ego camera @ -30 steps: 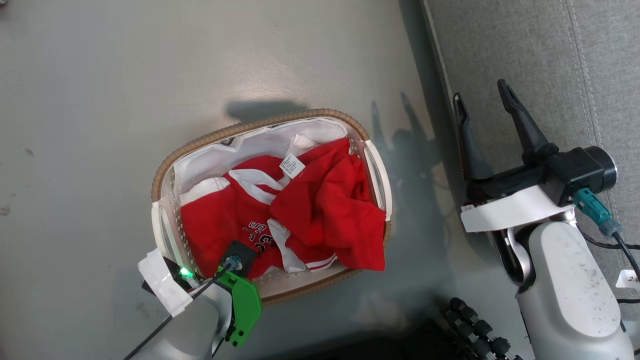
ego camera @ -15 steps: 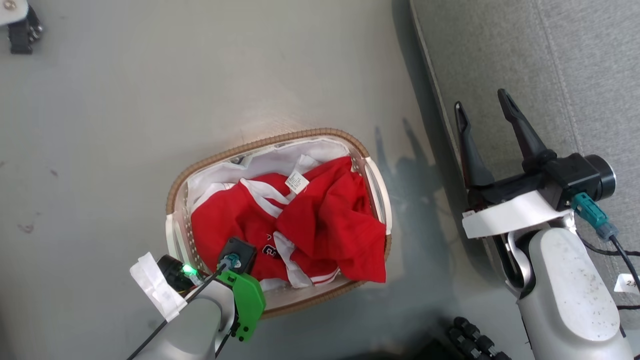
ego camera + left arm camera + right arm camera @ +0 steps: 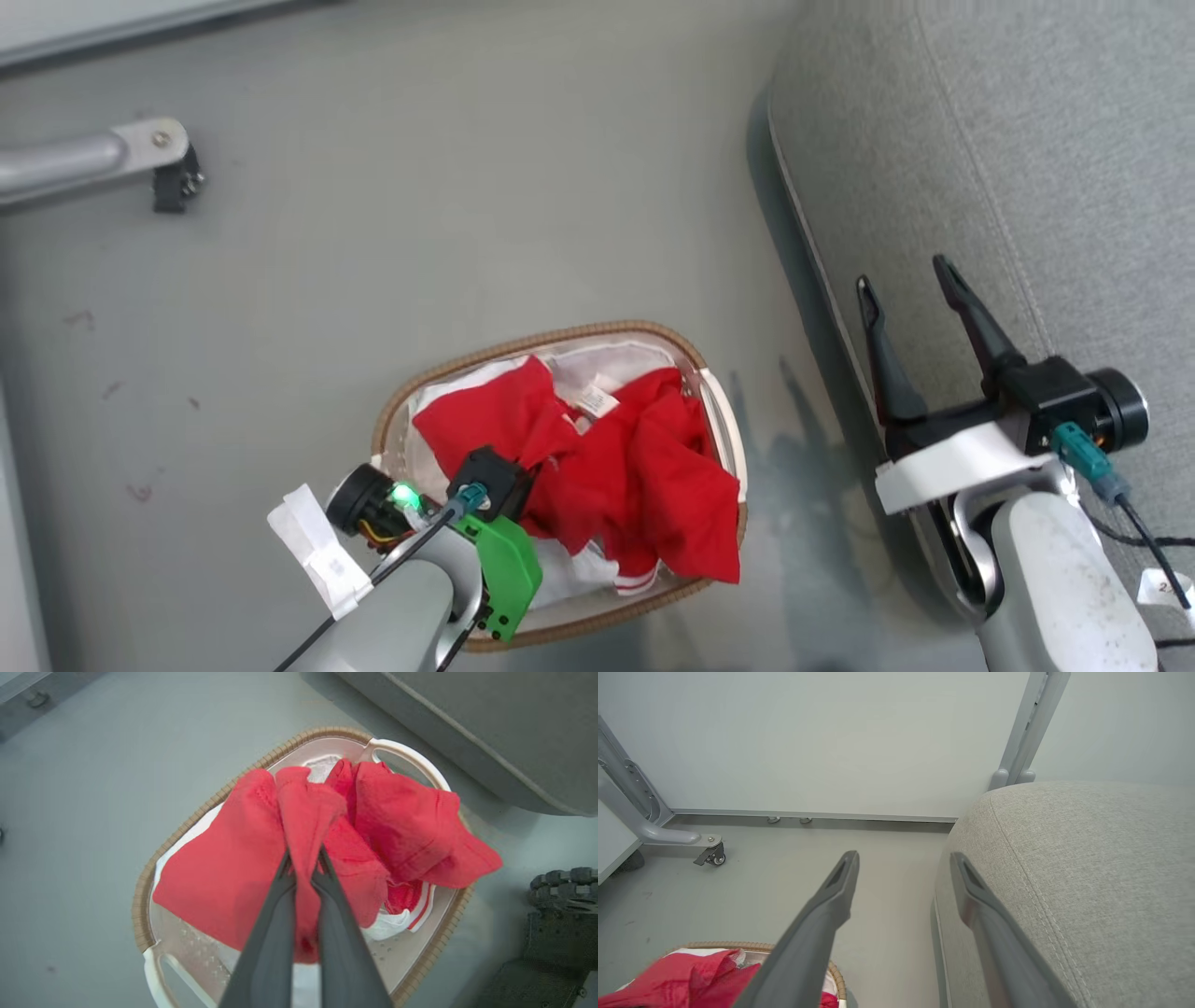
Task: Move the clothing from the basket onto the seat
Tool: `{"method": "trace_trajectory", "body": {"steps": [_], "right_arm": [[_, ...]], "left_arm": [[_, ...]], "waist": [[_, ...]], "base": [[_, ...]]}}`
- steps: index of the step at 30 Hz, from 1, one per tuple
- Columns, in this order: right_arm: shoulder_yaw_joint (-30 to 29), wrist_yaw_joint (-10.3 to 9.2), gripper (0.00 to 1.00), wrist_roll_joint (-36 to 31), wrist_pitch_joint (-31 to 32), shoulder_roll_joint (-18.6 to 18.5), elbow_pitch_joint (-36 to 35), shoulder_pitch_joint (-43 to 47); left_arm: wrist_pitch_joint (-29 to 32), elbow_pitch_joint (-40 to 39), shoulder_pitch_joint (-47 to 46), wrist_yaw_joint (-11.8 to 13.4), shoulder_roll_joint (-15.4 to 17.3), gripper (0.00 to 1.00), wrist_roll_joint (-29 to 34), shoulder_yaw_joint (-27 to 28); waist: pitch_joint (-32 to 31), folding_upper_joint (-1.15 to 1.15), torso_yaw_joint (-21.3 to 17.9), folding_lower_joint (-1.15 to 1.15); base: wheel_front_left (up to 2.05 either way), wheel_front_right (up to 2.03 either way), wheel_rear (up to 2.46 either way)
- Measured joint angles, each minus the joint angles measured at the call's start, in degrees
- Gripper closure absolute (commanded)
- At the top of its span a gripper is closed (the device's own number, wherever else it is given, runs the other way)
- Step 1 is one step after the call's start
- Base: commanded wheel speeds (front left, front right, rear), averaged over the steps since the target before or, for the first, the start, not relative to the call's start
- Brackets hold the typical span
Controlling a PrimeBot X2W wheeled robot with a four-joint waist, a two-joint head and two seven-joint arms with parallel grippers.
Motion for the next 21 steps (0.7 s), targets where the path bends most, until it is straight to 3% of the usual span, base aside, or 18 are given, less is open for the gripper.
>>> {"method": "trace_trajectory", "body": {"steps": [13,21], "right_arm": [[0.0,0.0,0.0,-1.7,0.0,0.0,1.7,6.9],[1.4,0.0,0.0,-1.8,0.0,0.0,2.2,9.6]], "left_arm": [[-0.1,-17.6,0.1,0.0,7.6,1.0,-3.0,-6.2],[2.2,-27.3,-7.1,0.0,12.9,1.0,-5.9,-10.6]], "waist": [[-13.2,0.0,3.0,0.0],[-20.0,0.0,4.3,0.0]], "base": [[0.0,0.0,0.0],[0.0,0.0,0.0]]}}
